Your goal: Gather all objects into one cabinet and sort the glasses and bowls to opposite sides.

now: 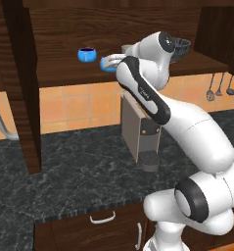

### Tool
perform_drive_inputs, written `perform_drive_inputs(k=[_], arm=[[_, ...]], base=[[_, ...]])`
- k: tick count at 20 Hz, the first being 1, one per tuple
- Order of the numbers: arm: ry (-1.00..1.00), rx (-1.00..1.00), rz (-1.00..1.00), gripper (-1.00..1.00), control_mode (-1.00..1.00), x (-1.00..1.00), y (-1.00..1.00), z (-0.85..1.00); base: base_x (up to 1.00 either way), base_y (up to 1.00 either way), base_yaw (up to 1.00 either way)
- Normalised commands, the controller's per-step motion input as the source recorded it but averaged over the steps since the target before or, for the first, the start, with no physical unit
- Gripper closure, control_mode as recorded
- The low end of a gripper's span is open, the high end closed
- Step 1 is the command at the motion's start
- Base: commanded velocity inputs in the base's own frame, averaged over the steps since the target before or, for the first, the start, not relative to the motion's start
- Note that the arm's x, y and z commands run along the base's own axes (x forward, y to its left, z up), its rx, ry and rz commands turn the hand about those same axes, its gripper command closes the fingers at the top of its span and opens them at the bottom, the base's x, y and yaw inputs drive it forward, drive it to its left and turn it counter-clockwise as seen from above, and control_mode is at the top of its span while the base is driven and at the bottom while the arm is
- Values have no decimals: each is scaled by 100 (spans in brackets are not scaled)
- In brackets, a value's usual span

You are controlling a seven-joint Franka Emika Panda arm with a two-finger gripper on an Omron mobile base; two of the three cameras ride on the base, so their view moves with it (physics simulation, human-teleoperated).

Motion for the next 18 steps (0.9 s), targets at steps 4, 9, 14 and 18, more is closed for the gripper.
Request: perform_drive_inputs(k=[4, 9, 14, 18], arm=[[4, 0, 0, 100, -100, 69, 0, -27], [2, 0, -1, 100, -100, 80, 0, -20], [2, 0, 0, 100, -100, 55, 7, -2], [1, 0, 1, 100, -100, 38, 3, -1]], base=[[0, 0, 0], [0, 0, 0], [0, 0, 0], [0, 0, 0]])
